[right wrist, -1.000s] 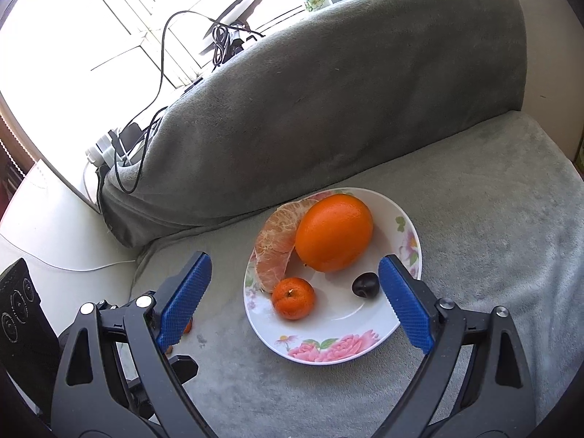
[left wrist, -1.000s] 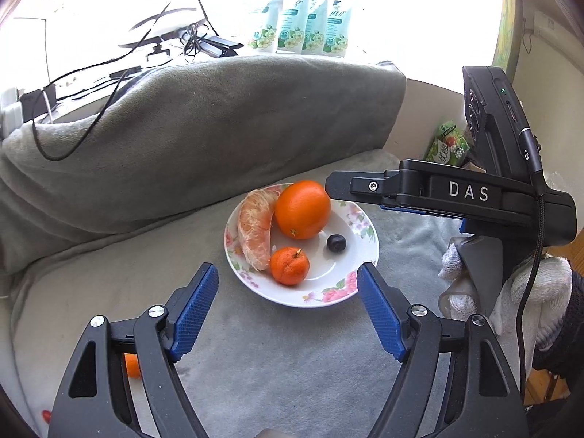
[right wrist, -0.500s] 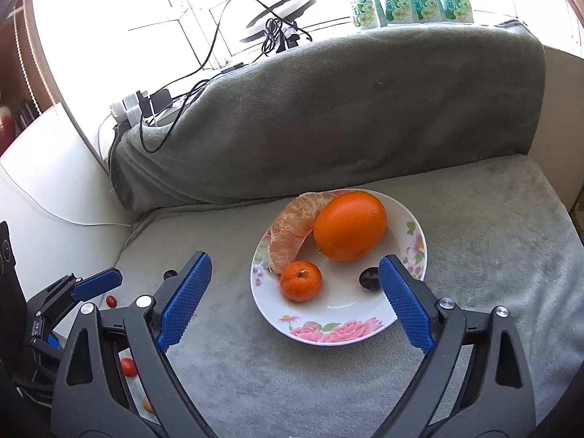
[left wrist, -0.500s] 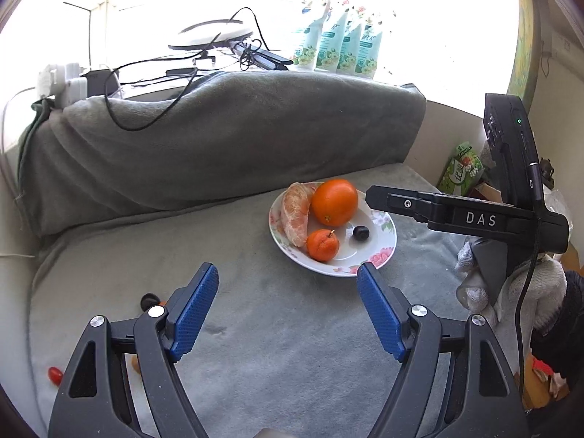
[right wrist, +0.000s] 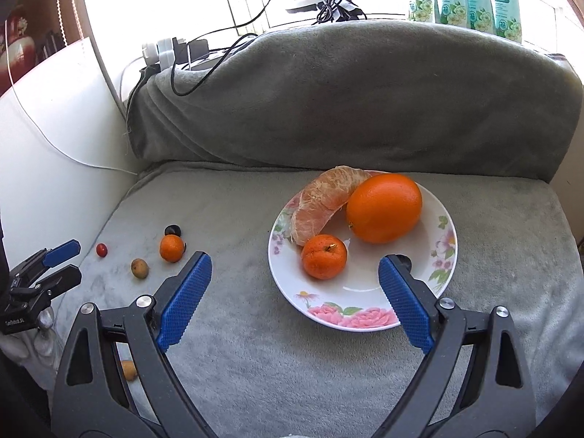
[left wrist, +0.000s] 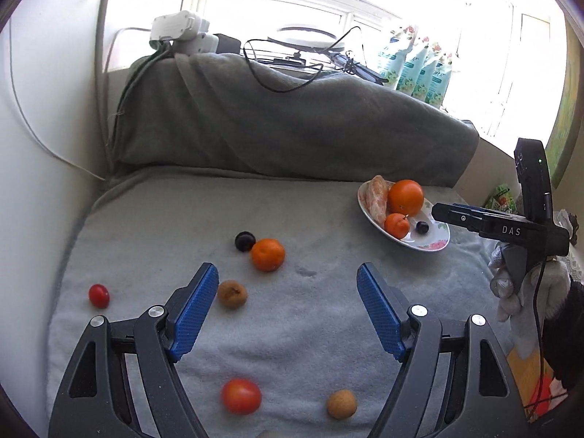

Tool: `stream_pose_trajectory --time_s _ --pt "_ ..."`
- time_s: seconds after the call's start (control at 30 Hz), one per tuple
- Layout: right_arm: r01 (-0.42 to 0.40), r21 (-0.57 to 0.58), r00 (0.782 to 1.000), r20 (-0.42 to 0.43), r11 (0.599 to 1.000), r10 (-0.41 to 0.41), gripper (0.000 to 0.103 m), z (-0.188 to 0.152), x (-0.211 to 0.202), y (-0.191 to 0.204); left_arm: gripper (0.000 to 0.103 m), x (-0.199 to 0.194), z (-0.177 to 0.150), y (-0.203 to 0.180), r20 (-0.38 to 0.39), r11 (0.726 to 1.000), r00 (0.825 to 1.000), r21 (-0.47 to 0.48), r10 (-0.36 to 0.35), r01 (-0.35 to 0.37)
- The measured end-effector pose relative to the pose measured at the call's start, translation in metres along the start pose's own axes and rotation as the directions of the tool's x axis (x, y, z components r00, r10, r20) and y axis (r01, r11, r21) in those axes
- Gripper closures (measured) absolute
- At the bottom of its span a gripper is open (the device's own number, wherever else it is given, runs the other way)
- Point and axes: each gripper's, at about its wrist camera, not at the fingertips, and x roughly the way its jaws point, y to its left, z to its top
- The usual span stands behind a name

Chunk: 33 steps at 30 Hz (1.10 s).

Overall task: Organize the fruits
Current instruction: 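Grasp a mandarin with the right gripper while the left gripper grasps a brown kiwi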

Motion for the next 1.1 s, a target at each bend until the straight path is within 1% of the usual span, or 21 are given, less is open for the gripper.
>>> stream_pose_trajectory --time_s 0.13,0.3,0.37,0.43,0.47,0.53,0.63,0.7,0.8,0.83,1.0,1.1 --pt "-0.039 -0.051 0.999 -0.018 0.998 0.038 0.008 -0.002 0.007 0.015 0.024 -0.003 -0.016 0.019 -0.005 0.997 0.998 -0.047 0.057 -0.057" --pt "-0.078 -0.104 0.996 -0.051 0.991 0.073 0.008 -0.002 0.020 0.036 0.025 0.001 -0.029 0.041 -0.030 0.990 0.997 -0.119 0.072 -0.075" --pt "-0.094 -0.127 0.994 -0.059 0.987 0.087 0.010 -0.001 0.025 0.045 0.025 0.003 -0.031 0.047 -0.035 0.987 0.997 -0.140 0.072 -0.076" --pt "-0.117 -0.144 0.992 -0.073 0.983 0.107 0.015 -0.001 0.031 0.053 0.028 0.006 -0.032 0.050 -0.040 0.986 0.997 -0.151 0.065 -0.070" --pt "-0.134 -0.152 0.989 -0.082 0.979 0.122 0.016 0.000 0.035 0.057 0.030 0.008 -0.032 0.050 -0.043 0.986 0.997 -0.152 0.061 -0.067" --pt "-0.157 -0.174 0.985 -0.101 0.972 0.141 0.024 0.001 0.042 0.066 0.040 0.012 -0.032 0.052 -0.052 0.986 0.997 -0.153 0.056 -0.064" --pt "-0.180 -0.206 0.980 -0.125 0.962 0.157 0.029 0.003 0.054 0.078 0.048 0.019 -0.031 0.052 -0.071 0.988 0.997 -0.149 0.036 -0.047" --pt "-0.207 -0.218 0.973 -0.144 0.954 0.178 0.033 0.004 0.062 0.084 0.049 0.022 -0.031 0.051 -0.080 0.989 0.996 -0.142 0.025 -0.036" --pt "-0.242 -0.228 0.963 -0.176 0.943 0.204 0.039 0.006 0.075 0.093 0.056 0.028 -0.028 0.049 -0.098 0.991 0.995 -0.129 0.014 -0.027" --pt "-0.252 -0.233 0.960 -0.187 0.939 0.211 0.042 0.006 0.080 0.097 0.056 0.031 -0.027 0.049 -0.104 0.992 0.994 -0.125 0.015 -0.028" --pt "-0.276 -0.276 0.949 -0.226 0.921 0.217 0.047 0.005 0.100 0.117 0.058 0.042 -0.021 0.046 -0.124 0.995 0.992 -0.099 0.013 -0.025" --pt "-0.288 -0.284 0.943 -0.248 0.915 0.220 0.051 0.006 0.111 0.125 0.061 0.050 -0.019 0.046 -0.141 0.995 0.990 -0.092 0.011 -0.024"
